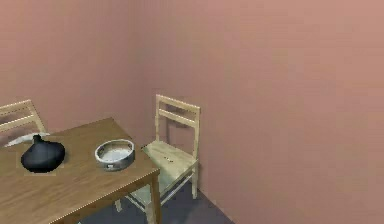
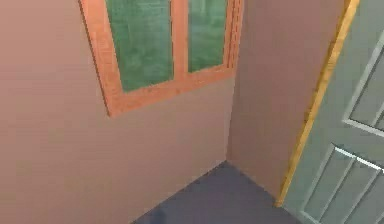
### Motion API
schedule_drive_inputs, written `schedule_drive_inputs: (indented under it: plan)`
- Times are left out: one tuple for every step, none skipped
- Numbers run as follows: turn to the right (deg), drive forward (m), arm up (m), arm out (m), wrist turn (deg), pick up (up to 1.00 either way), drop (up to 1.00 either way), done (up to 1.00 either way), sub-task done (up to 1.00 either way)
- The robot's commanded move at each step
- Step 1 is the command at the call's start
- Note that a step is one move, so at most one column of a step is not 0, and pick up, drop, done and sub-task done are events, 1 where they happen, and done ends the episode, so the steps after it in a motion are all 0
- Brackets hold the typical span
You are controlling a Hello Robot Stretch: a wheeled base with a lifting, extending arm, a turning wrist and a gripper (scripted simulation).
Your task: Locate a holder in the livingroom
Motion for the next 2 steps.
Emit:
schedule_drive_inputs:
  plan:
    - [-21.0, 0.00, 0.00, 0.00, 0.0, 0.00, 0.00, 0.00, 0.00]
    - [0.0, 0.00, 0.00, 0.00, 0.0, 0.00, 0.00, 1.00, 0.00]
